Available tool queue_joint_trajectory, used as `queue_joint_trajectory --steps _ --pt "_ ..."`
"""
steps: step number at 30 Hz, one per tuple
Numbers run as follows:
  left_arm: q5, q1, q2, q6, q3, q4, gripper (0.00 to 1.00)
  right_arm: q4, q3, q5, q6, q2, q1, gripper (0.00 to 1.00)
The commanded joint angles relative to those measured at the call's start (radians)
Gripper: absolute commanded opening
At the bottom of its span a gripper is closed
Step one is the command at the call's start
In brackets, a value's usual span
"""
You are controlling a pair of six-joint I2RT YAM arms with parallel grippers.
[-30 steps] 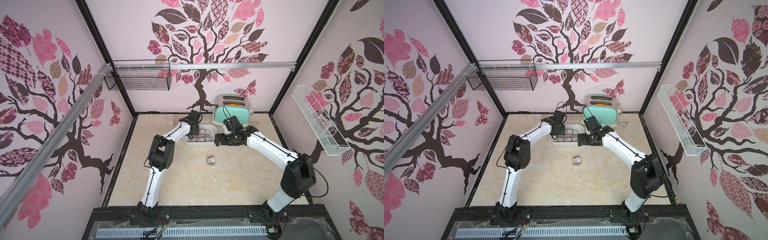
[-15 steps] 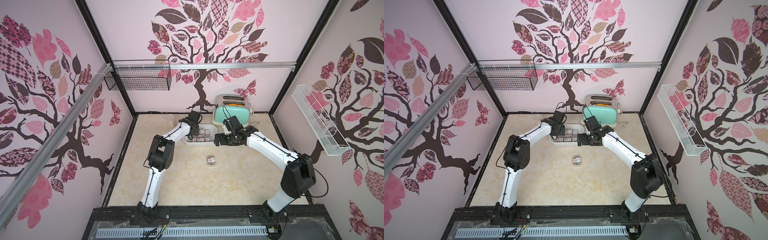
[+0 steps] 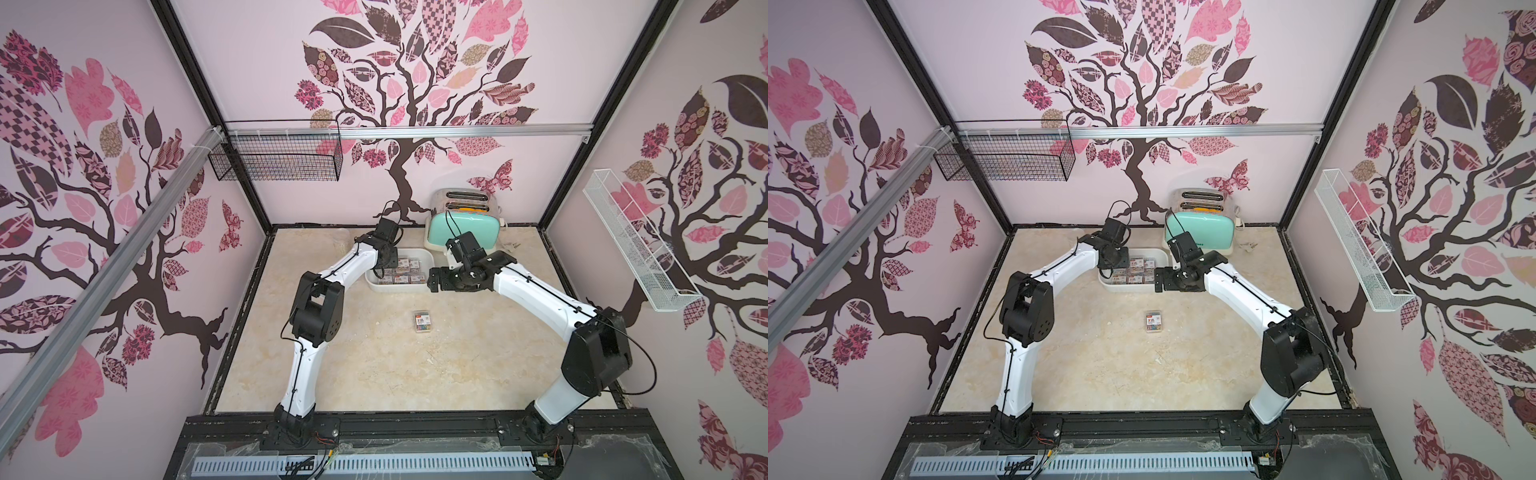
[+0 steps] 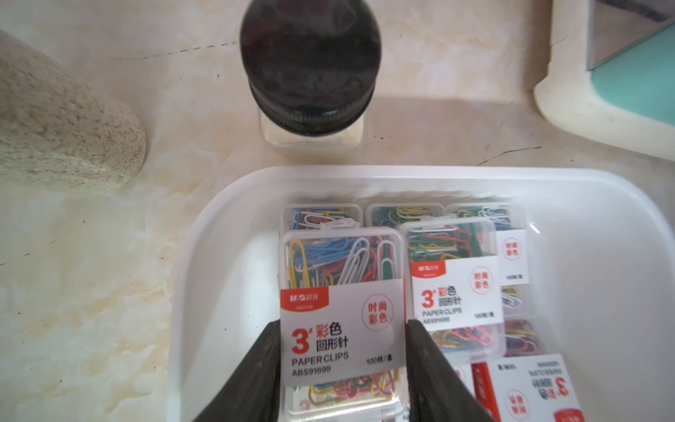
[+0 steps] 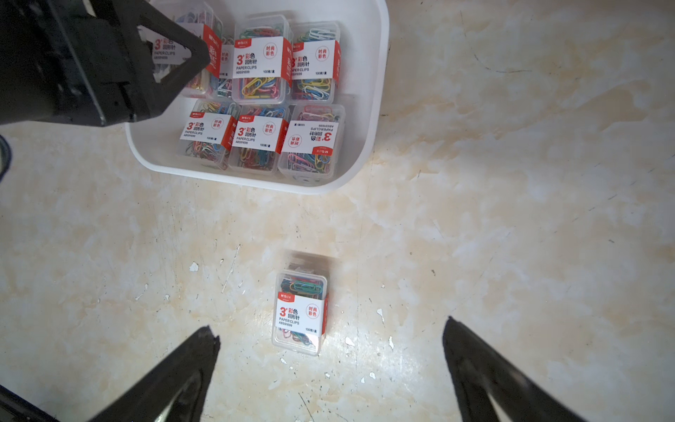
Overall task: Take the paper clips out of the storage box
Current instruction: Pick up the boxed paper clips from the storage box, then place the boxed paper clips at the center of the board.
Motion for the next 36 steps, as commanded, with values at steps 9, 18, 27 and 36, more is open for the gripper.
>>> queue_joint_trajectory --steps 9,18,27,36 --pt "0.069 -0.004 -0.210 -0.030 -0.108 -0.049 0.46 -0.006 0.024 0.014 -0.005 -0.017 -0.005 0.99" --pt "0.069 -0.073 -0.501 -0.109 -0.422 -0.074 0.45 -0.016 0.041 0.011 0.001 0.005 -0.005 0.99" --pt "0.077 -0.183 -0.586 -0.179 -0.615 -0.055 0.44 -0.019 0.033 0.019 0.008 0.021 -0.005 0.99" --pt "0.107 -0.276 -0.489 -0.216 -0.656 0.019 0.44 -0.017 0.009 0.039 0.013 0.008 -0.005 0.99"
